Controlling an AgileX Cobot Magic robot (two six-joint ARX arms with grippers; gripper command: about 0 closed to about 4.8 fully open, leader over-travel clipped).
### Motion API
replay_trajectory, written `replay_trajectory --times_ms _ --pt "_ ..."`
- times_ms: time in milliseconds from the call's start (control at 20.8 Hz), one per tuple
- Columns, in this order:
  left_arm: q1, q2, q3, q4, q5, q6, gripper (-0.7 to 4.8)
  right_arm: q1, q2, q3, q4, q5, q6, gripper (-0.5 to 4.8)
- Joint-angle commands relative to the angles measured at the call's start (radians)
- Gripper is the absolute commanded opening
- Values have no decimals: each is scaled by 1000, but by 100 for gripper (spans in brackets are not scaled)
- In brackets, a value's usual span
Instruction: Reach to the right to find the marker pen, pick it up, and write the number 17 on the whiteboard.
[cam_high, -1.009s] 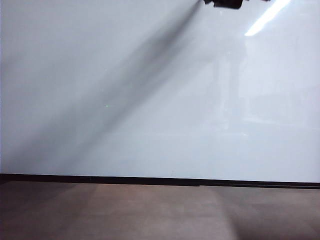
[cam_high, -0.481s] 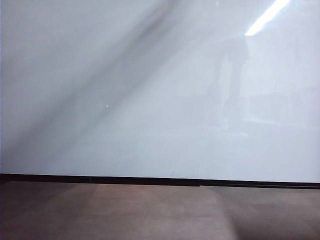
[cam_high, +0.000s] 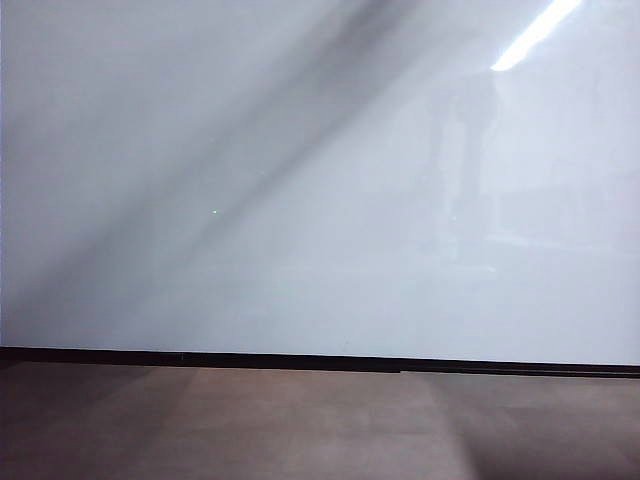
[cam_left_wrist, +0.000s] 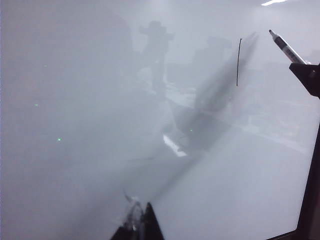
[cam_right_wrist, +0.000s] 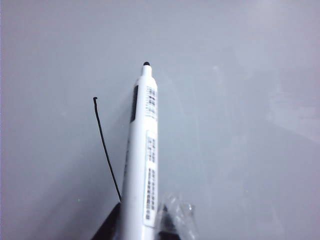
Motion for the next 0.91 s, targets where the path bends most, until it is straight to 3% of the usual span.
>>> replay_trajectory --times_ms 48,913 --pt "2 2 7 16 0 1 -5 0 3 10 6 -19 2 -4" --pt "2 2 7 19 0 1 -5 -47 70 80 -66 -8 26 -5"
